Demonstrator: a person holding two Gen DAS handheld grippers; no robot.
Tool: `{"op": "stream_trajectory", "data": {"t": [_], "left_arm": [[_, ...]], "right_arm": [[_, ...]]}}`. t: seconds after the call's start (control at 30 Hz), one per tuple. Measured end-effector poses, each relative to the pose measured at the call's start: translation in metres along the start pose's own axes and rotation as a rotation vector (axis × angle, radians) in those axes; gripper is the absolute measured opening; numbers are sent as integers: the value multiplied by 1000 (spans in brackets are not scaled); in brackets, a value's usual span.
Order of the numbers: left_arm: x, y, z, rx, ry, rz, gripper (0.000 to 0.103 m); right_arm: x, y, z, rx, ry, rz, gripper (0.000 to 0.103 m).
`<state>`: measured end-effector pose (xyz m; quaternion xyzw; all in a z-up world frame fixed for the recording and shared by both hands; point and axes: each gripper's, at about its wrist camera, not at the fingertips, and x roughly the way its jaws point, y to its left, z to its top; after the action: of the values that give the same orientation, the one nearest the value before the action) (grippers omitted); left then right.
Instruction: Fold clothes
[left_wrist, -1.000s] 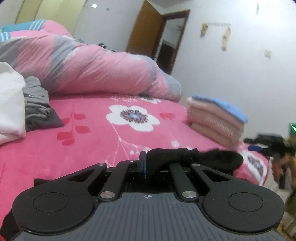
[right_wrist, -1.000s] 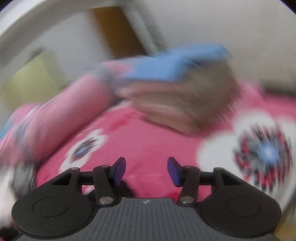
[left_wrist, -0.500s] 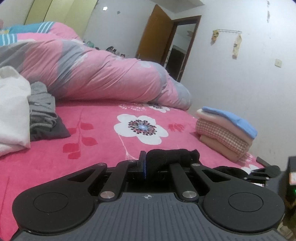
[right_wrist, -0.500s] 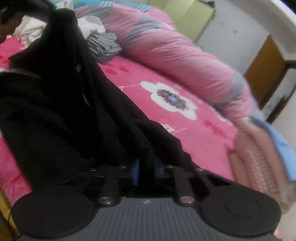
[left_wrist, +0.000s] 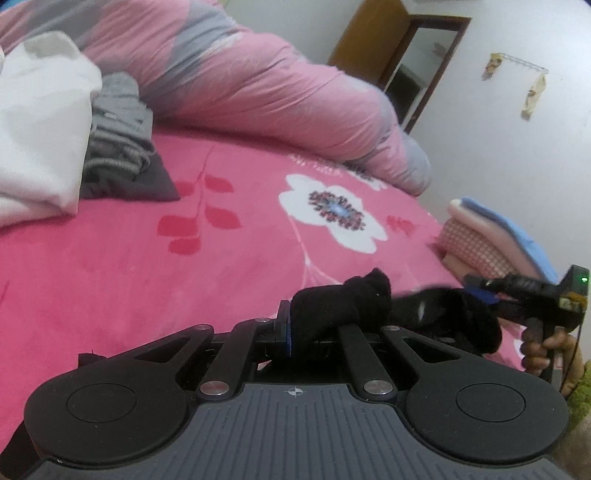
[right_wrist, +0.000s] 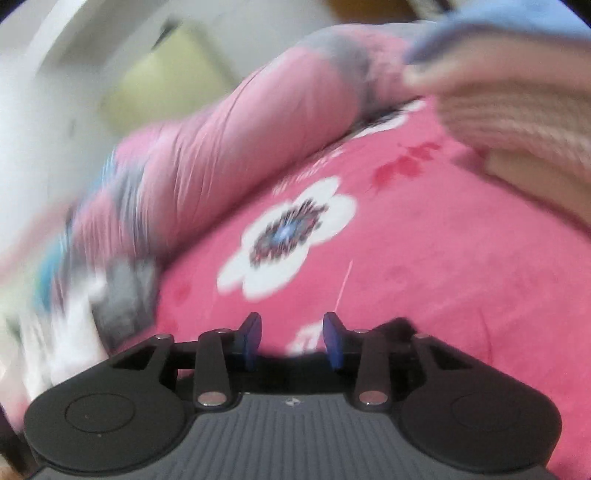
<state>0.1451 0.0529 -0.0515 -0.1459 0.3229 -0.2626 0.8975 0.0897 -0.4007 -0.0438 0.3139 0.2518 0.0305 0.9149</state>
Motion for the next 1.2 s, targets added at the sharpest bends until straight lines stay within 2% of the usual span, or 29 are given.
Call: {"op": "stream_trajectory", "data": {"t": [0.07, 0.1, 0.2, 0.37, 0.47, 0.5, 0.53, 0.6, 0.67, 0.83, 1.0, 1.1, 1.2], "left_arm": [[5, 5, 0, -11, 10, 1, 3], [6, 6, 0, -14, 13, 1, 3], [11, 10, 0, -20, 19, 3, 3], [15, 11, 0, -13, 18, 9, 3], [14, 9, 1, 8, 11, 14, 3], [14, 8, 2, 14, 8, 16, 3], [14, 8, 3, 19, 3, 19, 3], [13, 7, 6, 25, -10, 23, 3], [11, 5, 10, 40, -27, 23, 3], [13, -2, 24, 80, -68, 27, 3], [23, -3, 42, 104, -97, 45, 3], [31, -2, 50, 113, -98, 49, 3], [36, -1, 49, 117, -88, 50, 3]], "right_arm": [[-13, -2, 0, -5, -49, 16, 44], [-18, 5, -1, -66, -57, 16, 44], [-31, 49, -21, -418, -63, -17, 44], [-36, 115, -101, -1069, -9, -20, 43], [-15, 121, -126, -1258, 63, -81, 40], [-7, 120, -127, -1275, 70, -112, 38], [0, 118, -125, -1271, 78, -137, 35], [5, 117, -113, -1210, 69, -146, 16], [5, 116, -100, -1133, 40, -143, 7], [7, 109, -63, -932, -35, -125, 0], [14, 103, -23, -789, -108, -138, 0], [24, 98, -4, -717, -80, -76, 0], [36, 88, 6, -627, 36, 30, 3]]}}
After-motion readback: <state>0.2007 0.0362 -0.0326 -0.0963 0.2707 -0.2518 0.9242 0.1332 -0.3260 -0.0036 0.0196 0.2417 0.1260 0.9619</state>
